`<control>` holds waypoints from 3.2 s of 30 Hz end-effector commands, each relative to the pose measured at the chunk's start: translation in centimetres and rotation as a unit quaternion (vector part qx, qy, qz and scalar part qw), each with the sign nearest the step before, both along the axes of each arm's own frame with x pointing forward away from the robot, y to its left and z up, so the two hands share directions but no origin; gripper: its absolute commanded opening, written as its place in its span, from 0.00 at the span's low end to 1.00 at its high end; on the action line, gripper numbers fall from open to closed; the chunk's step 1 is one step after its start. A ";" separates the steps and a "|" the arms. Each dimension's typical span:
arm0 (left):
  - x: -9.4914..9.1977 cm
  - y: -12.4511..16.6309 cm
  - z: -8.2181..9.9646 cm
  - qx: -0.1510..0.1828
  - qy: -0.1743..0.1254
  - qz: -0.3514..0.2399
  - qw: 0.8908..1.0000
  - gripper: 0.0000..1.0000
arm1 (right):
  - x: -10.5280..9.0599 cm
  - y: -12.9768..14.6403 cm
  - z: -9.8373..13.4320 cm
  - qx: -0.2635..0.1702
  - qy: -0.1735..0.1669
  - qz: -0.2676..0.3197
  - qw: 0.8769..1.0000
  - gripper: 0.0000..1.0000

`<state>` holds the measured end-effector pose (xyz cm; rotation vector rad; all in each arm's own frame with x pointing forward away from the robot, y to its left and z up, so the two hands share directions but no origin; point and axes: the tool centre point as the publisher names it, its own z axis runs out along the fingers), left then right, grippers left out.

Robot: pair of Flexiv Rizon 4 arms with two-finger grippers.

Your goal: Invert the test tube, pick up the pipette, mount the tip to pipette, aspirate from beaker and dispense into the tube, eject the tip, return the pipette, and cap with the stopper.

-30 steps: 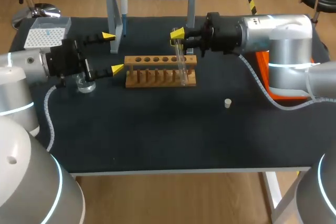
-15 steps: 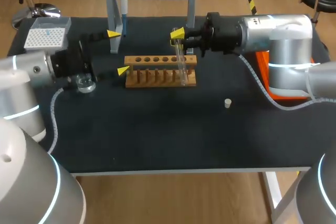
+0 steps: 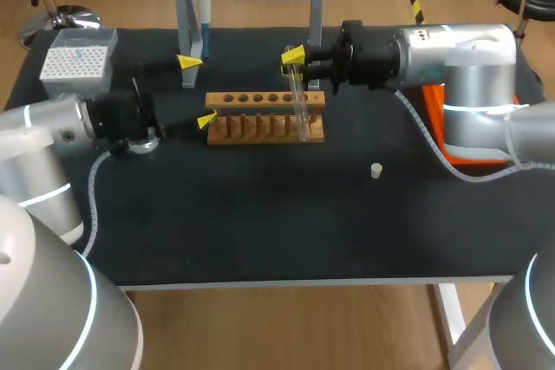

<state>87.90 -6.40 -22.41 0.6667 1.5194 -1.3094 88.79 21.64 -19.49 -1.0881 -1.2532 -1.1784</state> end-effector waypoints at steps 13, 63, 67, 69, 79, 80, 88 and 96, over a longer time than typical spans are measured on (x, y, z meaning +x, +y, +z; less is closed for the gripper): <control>-2.8 -7.3 1.6 0.075 -0.232 -0.071 0.967 1.00 | 0.0 0.0 0.0 -0.001 0.000 0.000 1.000 0.00; -8.0 -16.5 3.5 0.092 -0.188 -0.121 0.970 1.00 | 0.0 0.0 0.0 -0.001 0.000 0.000 1.000 0.00; -7.9 -16.7 3.6 0.089 -0.188 -0.123 0.970 1.00 | 0.0 0.0 0.0 -0.001 0.000 0.000 1.000 0.00; -7.9 -16.7 3.7 0.089 -0.188 -0.124 0.970 1.00 | 0.0 0.0 0.0 -0.001 0.000 0.000 1.000 0.00; -7.9 -16.8 3.7 0.090 -0.188 -0.123 0.970 0.94 | 0.0 0.0 0.0 -0.001 0.000 0.000 1.000 0.00; -7.9 -16.8 3.7 0.090 -0.188 -0.122 0.970 0.78 | 0.0 0.0 0.0 -0.001 0.000 0.000 1.000 0.00; -8.0 -16.8 3.6 0.090 -0.186 -0.123 0.971 0.51 | 0.0 0.0 0.0 -0.001 0.000 0.000 1.000 0.00; -8.0 -16.9 3.6 0.088 -0.186 -0.125 0.971 0.38 | 0.0 0.0 0.0 -0.001 0.000 0.000 1.000 0.00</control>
